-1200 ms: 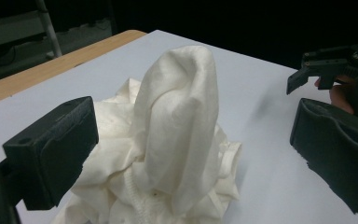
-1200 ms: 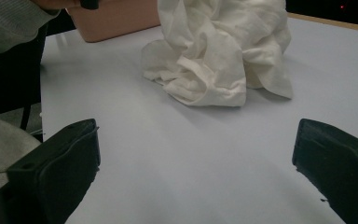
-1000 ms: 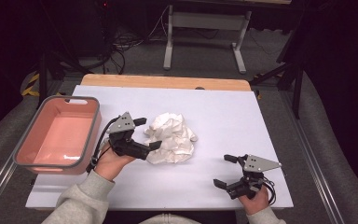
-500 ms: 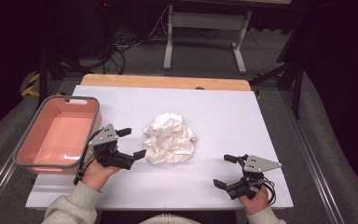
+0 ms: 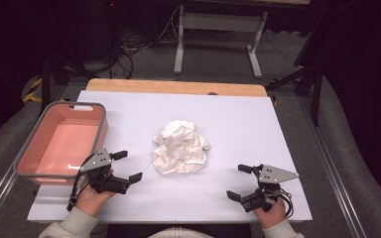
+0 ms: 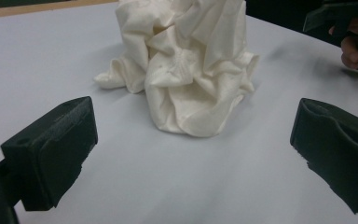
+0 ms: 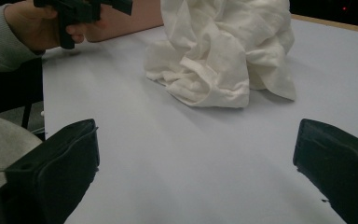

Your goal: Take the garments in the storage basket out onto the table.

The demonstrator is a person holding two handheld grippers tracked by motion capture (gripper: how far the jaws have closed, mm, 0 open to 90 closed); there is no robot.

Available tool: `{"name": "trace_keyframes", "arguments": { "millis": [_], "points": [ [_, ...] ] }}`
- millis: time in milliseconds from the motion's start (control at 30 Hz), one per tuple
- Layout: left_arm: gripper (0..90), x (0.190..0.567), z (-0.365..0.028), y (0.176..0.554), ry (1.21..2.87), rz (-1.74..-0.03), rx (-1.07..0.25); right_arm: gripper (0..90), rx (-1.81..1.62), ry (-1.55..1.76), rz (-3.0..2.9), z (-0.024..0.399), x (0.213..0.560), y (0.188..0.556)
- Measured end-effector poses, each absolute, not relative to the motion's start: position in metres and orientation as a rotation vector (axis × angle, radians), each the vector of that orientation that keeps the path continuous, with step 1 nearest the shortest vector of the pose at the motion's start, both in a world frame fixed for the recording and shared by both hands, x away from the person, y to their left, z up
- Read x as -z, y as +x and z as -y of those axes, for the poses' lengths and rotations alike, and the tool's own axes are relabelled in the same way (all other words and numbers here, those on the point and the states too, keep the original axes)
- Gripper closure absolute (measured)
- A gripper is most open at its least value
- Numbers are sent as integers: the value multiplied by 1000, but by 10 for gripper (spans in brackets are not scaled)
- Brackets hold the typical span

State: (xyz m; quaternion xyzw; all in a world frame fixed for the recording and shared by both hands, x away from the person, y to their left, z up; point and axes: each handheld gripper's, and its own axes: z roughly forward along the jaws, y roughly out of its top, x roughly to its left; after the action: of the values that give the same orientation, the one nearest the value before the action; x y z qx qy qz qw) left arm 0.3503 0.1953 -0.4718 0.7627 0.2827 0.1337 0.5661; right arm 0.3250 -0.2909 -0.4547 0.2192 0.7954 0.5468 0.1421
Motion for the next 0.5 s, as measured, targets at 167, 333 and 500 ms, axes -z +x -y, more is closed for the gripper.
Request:
{"name": "trace_keyframes", "arguments": {
  "millis": [167,333,500],
  "points": [
    [37,480,-203,339,1802,-673,-366,10,-1574,633,-2299,291,455,325],
    [23,484,-207,342,1741,-696,-337,10,-1577,632,-2307,290,456,326],
    [18,486,-207,344,1736,-721,-353,10,-1576,633,-2309,290,456,326]
  ]
}}
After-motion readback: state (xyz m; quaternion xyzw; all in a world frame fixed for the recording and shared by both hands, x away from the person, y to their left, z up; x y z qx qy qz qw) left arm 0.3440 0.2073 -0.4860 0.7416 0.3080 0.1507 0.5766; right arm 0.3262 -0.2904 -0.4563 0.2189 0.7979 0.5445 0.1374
